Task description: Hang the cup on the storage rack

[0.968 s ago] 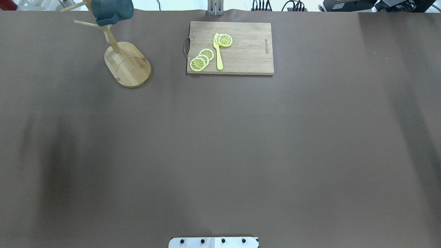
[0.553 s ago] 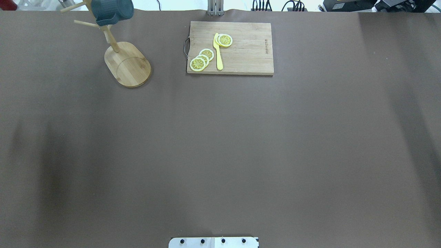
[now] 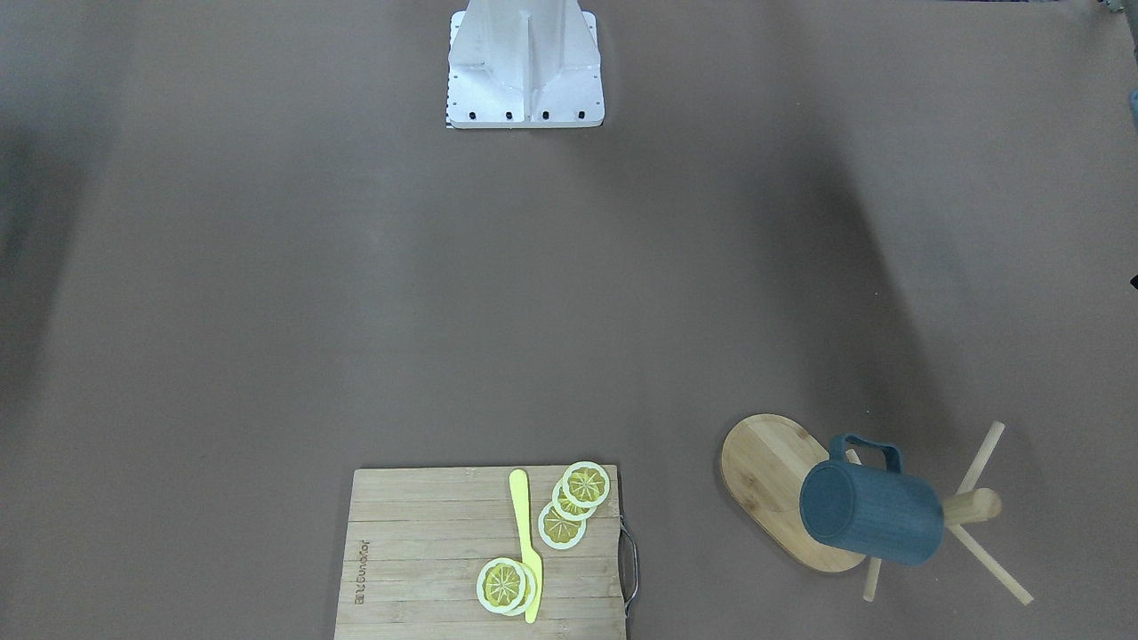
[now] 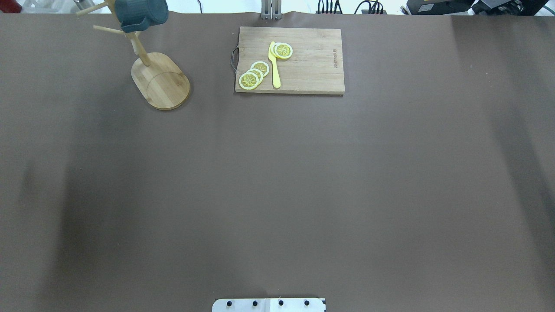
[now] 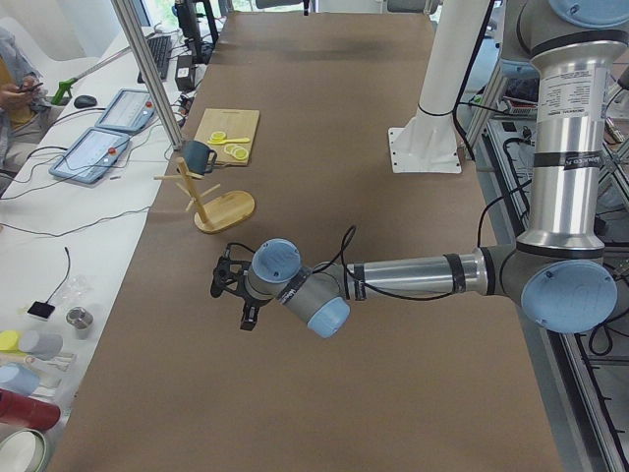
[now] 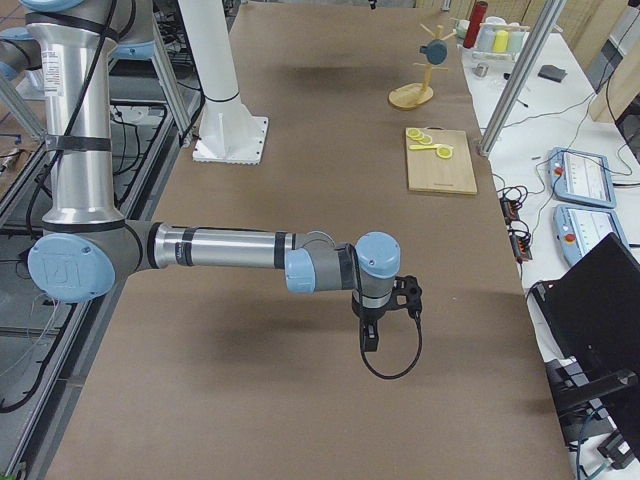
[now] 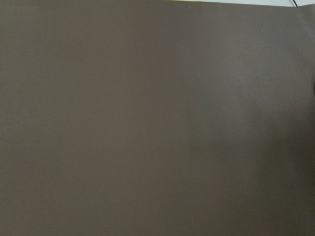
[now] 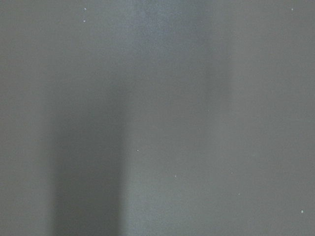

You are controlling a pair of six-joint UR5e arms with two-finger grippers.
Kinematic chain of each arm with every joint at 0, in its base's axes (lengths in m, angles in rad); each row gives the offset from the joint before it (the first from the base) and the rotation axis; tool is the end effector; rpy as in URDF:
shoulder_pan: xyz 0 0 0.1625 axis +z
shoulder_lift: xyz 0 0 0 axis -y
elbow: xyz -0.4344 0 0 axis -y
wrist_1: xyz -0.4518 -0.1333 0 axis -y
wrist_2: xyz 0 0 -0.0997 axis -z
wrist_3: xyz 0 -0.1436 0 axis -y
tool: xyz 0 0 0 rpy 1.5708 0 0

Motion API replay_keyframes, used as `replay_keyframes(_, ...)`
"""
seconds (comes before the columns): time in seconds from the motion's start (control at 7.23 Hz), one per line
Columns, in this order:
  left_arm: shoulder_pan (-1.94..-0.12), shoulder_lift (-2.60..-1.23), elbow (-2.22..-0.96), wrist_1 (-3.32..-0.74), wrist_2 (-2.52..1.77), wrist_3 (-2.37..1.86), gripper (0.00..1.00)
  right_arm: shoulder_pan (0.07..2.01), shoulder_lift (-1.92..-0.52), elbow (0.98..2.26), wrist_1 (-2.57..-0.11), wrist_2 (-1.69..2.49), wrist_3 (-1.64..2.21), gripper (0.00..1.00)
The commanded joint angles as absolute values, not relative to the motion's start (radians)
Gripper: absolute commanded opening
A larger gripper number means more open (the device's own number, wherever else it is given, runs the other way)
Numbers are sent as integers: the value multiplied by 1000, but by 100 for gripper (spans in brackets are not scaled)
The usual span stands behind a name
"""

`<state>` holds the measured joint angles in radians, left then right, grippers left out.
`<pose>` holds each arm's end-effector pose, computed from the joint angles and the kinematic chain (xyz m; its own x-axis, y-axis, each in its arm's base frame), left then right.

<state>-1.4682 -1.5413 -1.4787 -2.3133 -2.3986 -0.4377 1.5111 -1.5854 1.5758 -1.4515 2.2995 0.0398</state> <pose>0.0313 -0.5731 0.6725 0.6051 0.1058 -0.7891 0.1912 0.9428 0.2730 0.0044 -0.5575 0.6968 0.7421 -0.0777 0.6657 0.0298 0.9961 0.0831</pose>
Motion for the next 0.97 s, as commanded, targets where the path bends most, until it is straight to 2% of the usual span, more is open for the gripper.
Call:
replay_keyframes(0.0,-1476,-1525,-1554,-2125,-2414,-310,98,1511,-1586,1575,-1453,2298,40,100)
replay_keyframes(0.41,-1482,-1500,-1667,-1840,-2411,-154,98,1511,-1588,1562,-1454,2301,38,100)
replay_keyframes(0.83,-1499,-1448,-1684,-1726,-2408,-117,98,1511,-1586,1554,-1454,2301,38,100)
